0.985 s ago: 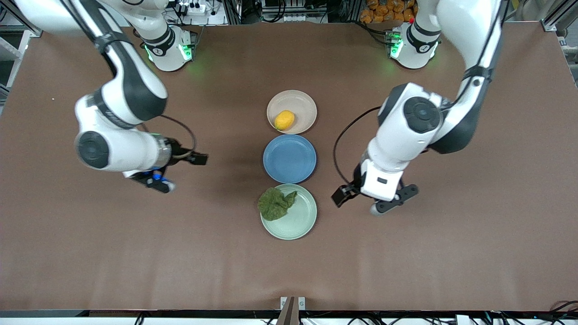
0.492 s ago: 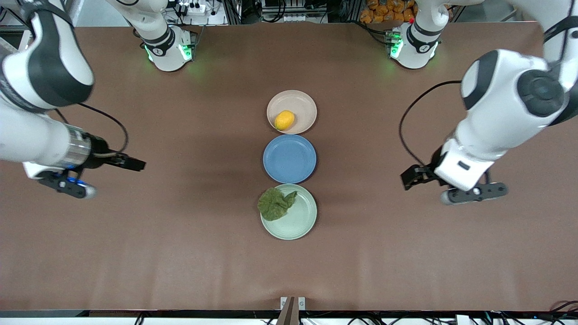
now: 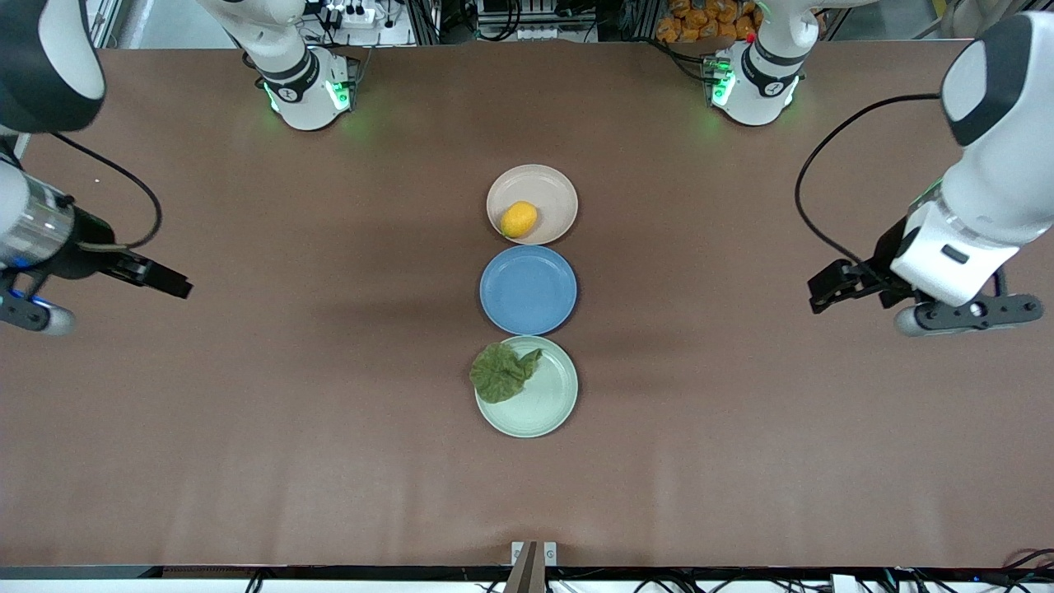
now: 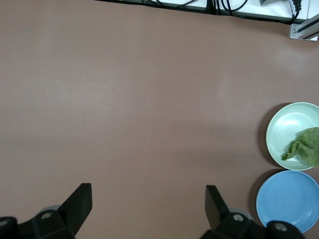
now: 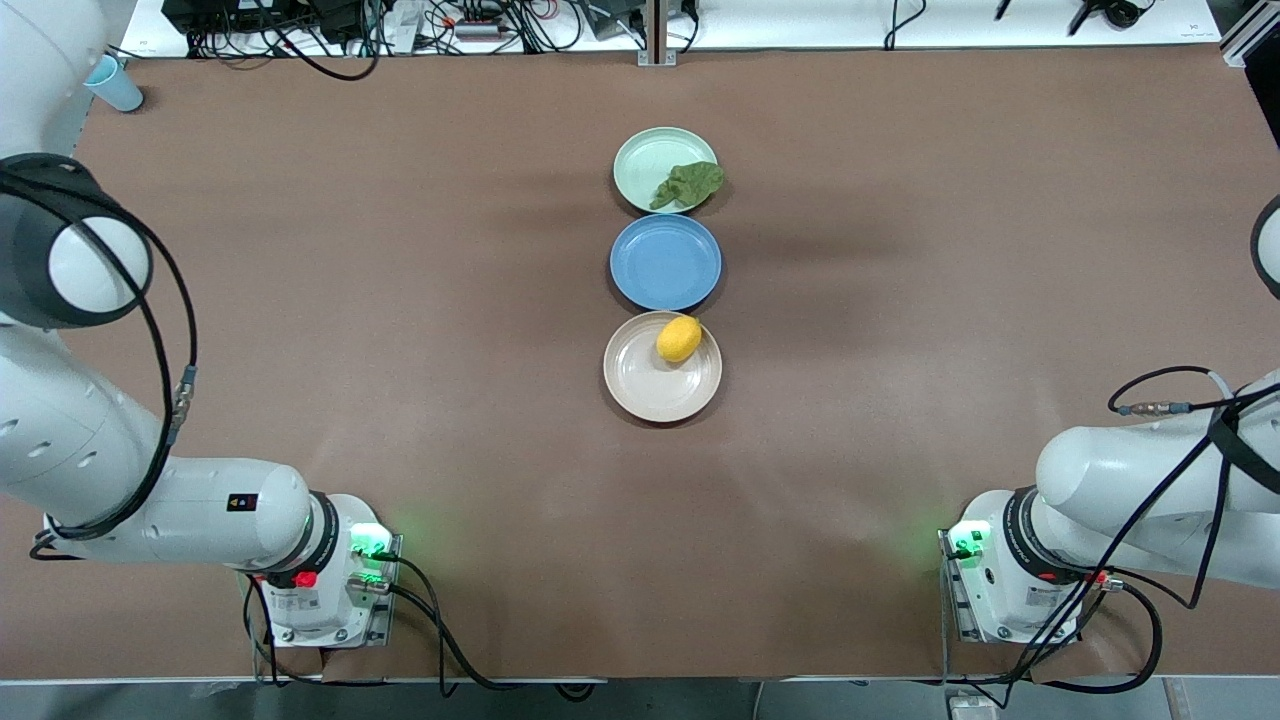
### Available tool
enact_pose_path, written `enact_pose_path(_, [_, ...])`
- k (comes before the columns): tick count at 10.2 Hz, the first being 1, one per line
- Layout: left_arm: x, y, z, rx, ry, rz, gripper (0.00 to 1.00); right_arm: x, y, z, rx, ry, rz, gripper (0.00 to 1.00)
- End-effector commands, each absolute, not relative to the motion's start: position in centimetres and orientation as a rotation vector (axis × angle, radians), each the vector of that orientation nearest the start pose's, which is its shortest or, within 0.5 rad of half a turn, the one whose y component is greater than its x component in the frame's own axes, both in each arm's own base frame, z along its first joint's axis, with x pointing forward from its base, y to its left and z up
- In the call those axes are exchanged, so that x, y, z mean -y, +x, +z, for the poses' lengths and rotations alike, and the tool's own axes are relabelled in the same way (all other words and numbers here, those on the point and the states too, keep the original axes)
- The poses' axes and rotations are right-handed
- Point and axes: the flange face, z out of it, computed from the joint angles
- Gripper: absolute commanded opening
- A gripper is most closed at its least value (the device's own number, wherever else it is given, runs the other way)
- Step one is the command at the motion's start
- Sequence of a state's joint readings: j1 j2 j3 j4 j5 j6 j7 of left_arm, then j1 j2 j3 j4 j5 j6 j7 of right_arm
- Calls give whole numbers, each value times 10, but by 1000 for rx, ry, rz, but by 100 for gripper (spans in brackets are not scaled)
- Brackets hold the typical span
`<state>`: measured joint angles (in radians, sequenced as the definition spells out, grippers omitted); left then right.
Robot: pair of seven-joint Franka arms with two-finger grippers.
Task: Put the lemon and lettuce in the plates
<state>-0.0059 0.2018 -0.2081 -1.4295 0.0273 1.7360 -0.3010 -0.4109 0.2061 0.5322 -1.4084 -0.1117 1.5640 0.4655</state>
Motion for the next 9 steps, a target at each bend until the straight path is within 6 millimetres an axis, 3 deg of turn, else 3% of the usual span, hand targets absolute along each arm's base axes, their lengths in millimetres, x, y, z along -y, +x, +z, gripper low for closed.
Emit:
enact_pose_path(1, [111, 590, 614, 115, -3144, -109, 100, -25, 582, 631, -560, -3140, -40, 100])
enact_pose_path(3, [100, 583, 624, 122, -3144, -110, 100, -12, 576, 646, -540, -3156, -100, 100])
enact_pose_path(5, [99, 571, 635, 115, -3139, -91, 100, -11, 570, 647, -513, -3174, -126, 100])
enact_pose_path(9, [86, 567, 638, 148, -3134, -82, 100, -10, 568, 650, -520, -3125, -123, 100])
